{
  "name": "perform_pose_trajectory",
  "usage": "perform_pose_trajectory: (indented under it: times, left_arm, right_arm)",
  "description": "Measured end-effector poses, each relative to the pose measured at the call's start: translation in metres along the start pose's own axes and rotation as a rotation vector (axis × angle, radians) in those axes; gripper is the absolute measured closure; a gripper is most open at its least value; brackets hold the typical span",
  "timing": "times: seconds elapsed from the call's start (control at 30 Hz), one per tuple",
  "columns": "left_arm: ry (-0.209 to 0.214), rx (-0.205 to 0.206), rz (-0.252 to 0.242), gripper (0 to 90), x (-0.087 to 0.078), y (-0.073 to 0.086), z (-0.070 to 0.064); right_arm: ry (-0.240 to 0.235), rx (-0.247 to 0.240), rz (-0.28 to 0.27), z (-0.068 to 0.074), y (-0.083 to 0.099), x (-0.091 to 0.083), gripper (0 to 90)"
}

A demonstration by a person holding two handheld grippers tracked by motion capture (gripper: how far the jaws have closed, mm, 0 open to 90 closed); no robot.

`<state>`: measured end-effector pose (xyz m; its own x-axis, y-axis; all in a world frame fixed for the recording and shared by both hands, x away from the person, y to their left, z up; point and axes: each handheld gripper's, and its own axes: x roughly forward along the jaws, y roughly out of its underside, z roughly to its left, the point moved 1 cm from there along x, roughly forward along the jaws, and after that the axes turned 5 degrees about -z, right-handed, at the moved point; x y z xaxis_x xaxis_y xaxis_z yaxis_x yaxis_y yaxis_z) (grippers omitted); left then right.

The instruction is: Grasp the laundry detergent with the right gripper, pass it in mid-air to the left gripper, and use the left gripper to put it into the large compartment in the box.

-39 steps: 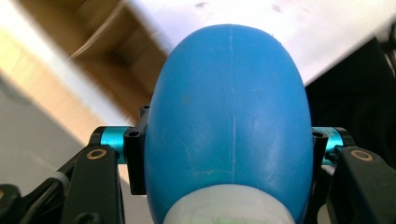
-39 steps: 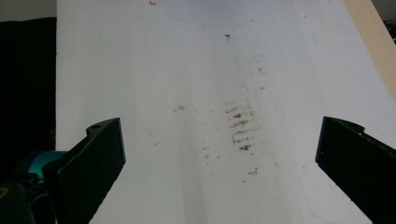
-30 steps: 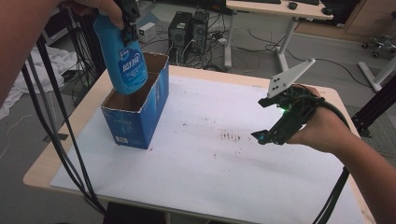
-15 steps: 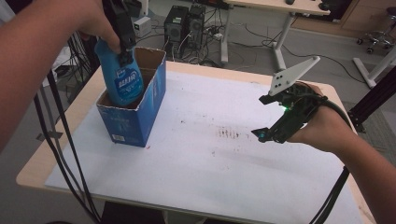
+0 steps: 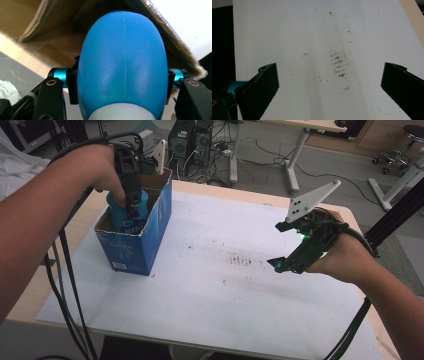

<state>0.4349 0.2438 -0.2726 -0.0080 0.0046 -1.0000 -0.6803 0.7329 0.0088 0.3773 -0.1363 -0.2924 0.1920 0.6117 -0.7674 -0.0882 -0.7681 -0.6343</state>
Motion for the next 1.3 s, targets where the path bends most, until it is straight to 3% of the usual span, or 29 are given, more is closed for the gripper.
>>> perform_pose_trajectory:
  times: [0.43, 0.8, 0.93, 1.0, 1.3]
  left_arm:
    - [0.028, 0.053, -0.016, 38.4, 0.035, 0.001, 0.004]
    - [0.044, 0.034, -0.029, 37.3, 0.035, 0.001, 0.005]
    - [0.054, 0.039, -0.044, 31.9, 0.033, 0.002, 0.003]
    - [0.042, 0.052, -0.041, 29.7, 0.028, 0.002, 0.002]
    - [0.029, 0.042, -0.069, 22.8, 0.003, 0.004, -0.004]
  right_arm:
    - [-0.012, -0.001, 0.017, -0.001, 0.0, 0.007, 0.8]
    - [-0.019, -0.003, 0.024, -0.001, -0.002, 0.013, 0.8]
    - [-0.02, -0.005, 0.02, -0.002, -0.002, 0.012, 0.8]
    - [-0.018, 0.0, 0.02, -0.002, -0.001, 0.011, 0.8]
    - [-0.017, 0.006, 0.012, -0.005, 0.003, 0.007, 0.8]
